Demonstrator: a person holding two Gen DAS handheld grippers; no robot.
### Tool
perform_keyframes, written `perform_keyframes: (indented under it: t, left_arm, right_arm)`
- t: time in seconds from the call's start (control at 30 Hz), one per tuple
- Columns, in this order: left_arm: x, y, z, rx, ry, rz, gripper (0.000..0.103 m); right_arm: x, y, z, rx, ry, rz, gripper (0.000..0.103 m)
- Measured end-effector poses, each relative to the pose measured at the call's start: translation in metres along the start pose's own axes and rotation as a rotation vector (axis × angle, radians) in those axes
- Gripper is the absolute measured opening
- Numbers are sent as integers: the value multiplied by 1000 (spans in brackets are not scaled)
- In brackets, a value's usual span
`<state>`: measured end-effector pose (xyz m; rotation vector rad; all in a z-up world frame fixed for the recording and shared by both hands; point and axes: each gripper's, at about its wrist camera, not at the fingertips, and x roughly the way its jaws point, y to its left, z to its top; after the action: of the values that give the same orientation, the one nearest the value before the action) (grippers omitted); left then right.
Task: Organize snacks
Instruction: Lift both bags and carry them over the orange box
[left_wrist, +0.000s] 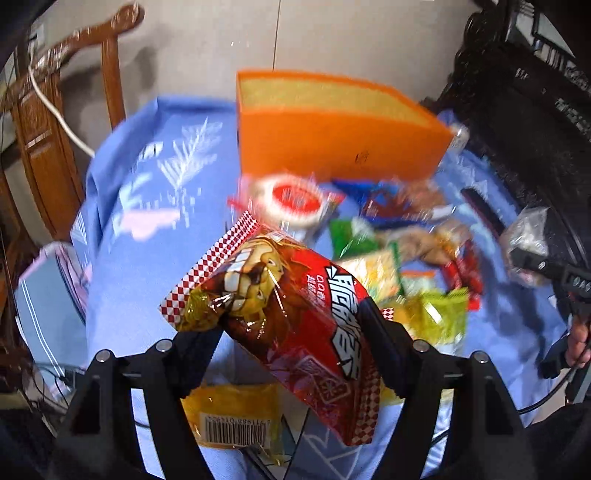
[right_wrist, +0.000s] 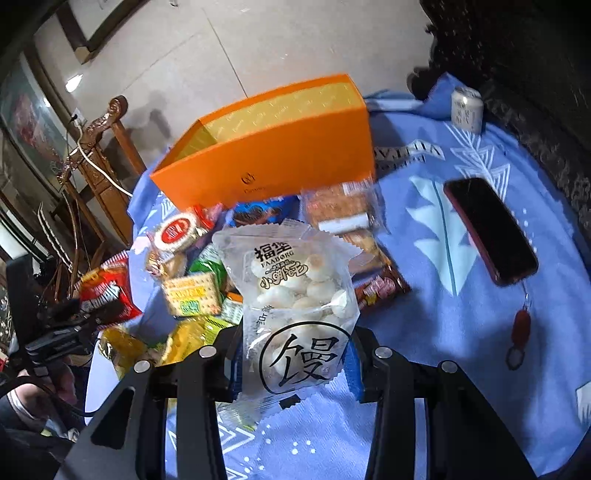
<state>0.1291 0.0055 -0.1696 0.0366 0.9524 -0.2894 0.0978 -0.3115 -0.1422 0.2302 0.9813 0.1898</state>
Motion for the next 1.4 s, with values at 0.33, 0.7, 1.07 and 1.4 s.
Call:
perform_keyframes:
  t: [0.33,0.7,1.07,1.4]
  left_arm:
    - [-40,-9,81,29,-153,-53,54]
    - [-14,-2,150,72,-162,-77,56]
    - [96,-6,52,124,157,-44,50]
    - [65,-14,48,115,101,-112,26]
  right_arm:
    - [-25,21,63,-76,-122,35,42]
    - [-14,45,150,-157,-230,86,42]
    - [11,49,127,-121,-140,112,42]
    - [-3,45,124,-117,-165,94,42]
